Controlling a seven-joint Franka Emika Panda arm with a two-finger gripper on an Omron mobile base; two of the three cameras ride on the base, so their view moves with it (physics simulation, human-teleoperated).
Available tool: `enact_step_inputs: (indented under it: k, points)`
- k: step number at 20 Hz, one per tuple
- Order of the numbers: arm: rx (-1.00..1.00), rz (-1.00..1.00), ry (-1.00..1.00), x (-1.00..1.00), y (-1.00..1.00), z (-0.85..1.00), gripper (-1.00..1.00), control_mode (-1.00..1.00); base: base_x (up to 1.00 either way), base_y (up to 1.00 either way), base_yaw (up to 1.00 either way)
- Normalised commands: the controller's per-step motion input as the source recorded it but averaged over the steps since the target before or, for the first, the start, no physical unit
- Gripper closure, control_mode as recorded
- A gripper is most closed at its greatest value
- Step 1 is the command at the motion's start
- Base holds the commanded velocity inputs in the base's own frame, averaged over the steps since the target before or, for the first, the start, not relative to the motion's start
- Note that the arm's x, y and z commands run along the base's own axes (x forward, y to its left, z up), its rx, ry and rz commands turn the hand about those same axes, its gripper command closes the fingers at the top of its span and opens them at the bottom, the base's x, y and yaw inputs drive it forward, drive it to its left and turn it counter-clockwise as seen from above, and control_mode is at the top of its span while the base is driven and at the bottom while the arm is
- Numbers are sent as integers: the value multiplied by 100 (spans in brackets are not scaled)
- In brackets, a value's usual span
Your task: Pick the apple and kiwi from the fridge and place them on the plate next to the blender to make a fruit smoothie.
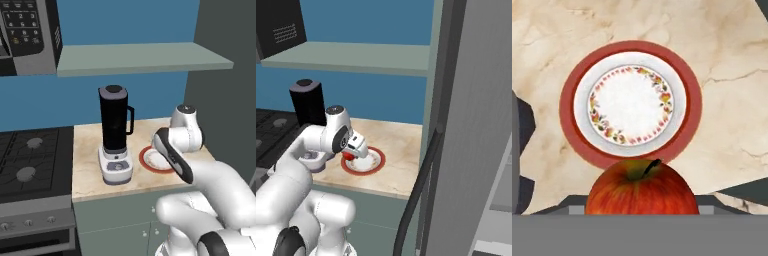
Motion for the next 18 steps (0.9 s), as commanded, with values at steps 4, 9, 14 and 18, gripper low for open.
enact_step_inputs:
  k: [4,9,14,18]
  points:
    - [0,3,18,91,-18,-64,100,-100,0,0,0]
    - [0,4,10,60,0,-27,100,-100,0,0,0]
    - [0,4,13,43,0,-42,100,-100,0,0,0]
    - [0,4,6,27,0,-50,100,-100,0,0,0]
